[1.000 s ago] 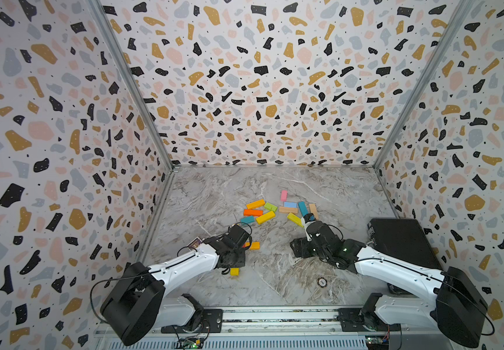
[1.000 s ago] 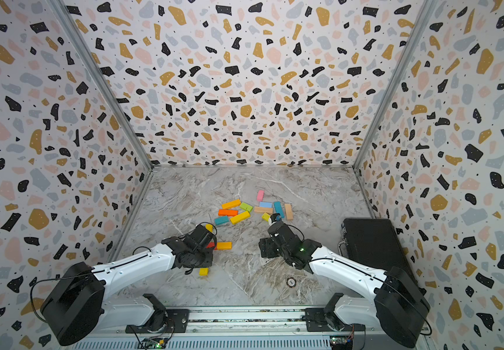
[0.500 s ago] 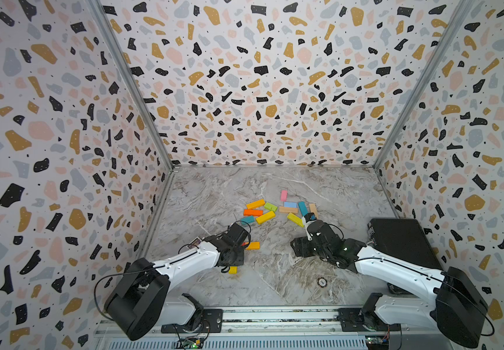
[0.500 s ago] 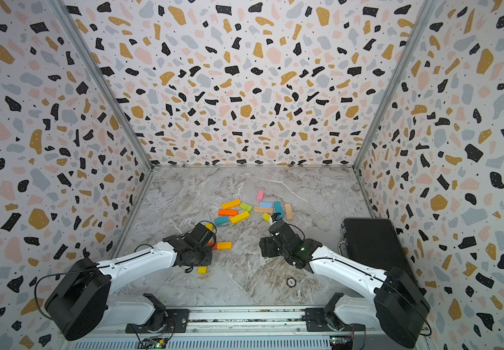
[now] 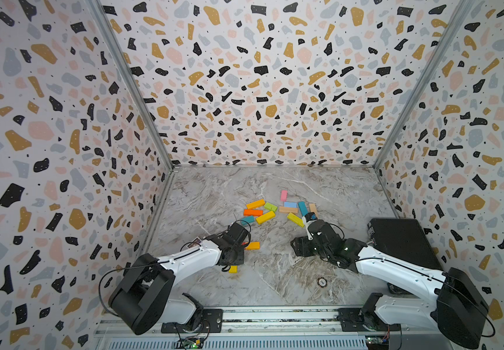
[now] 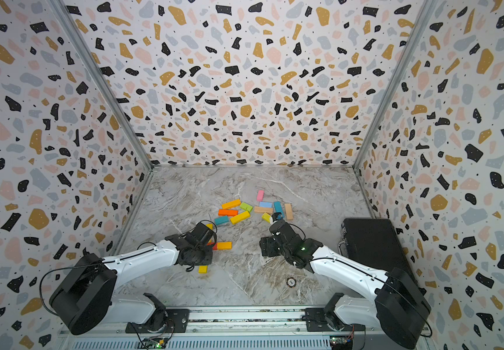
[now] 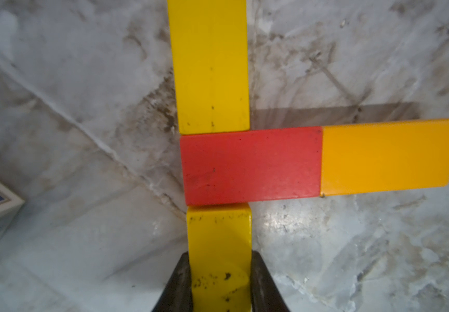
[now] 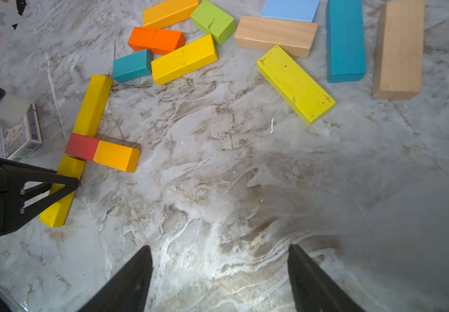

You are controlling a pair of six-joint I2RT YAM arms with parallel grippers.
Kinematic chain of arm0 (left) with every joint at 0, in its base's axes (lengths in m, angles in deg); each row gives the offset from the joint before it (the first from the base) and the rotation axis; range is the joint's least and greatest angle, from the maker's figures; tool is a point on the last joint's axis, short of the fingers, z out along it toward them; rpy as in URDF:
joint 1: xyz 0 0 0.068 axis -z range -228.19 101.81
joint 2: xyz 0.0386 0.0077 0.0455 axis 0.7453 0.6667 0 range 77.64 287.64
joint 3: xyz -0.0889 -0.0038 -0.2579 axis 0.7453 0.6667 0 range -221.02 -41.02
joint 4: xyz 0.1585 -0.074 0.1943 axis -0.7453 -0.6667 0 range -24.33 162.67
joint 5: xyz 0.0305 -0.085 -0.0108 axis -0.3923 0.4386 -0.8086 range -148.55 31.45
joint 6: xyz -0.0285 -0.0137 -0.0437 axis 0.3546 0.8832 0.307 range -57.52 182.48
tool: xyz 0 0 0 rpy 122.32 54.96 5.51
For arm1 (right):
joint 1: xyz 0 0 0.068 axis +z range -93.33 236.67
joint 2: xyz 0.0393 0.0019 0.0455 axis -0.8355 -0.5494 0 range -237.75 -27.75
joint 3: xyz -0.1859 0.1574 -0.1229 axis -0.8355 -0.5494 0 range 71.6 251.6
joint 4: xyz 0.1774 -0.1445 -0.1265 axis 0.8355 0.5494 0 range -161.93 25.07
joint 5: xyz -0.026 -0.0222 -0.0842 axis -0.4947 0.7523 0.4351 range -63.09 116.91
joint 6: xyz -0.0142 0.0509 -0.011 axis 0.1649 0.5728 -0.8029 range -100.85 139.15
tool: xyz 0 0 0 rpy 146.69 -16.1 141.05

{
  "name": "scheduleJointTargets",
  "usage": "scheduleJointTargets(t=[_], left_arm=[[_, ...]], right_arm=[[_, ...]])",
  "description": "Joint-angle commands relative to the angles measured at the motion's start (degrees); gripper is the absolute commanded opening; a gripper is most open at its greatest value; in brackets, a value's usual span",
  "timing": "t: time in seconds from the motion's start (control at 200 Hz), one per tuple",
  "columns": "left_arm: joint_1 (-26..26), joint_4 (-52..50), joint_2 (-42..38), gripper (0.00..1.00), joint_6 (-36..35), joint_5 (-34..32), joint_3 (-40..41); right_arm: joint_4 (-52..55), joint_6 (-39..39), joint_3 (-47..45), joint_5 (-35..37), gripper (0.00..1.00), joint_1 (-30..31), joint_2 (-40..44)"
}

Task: Assemble the letter h with building blocks
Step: Assemble the building block at the center of the board.

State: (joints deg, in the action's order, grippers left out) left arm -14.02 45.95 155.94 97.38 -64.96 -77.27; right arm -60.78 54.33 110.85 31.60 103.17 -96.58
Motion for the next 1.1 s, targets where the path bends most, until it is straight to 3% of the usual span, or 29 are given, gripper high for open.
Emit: scheduleJointTargets(t=[0.0, 0.711, 1.096], left_arm=[[-0.5, 0.0, 1.1, 0.03, -0.9, -0.3, -0.3], [-1.1, -0.6, 2.5, 0.09, -0.9, -1.0, -1.2], [-1.1, -0.6, 0.8, 0.29, -0.7, -1.2, -0.5]], right_arm=[[0.8, 0.5, 0.1, 0.0, 0.8, -0.3, 1.4], [0.3, 0.7, -0.3, -0.6, 0.8, -0.7, 1.3], [-0.4, 0.8, -0.9, -1.3, 0.83, -0.9, 1.7]])
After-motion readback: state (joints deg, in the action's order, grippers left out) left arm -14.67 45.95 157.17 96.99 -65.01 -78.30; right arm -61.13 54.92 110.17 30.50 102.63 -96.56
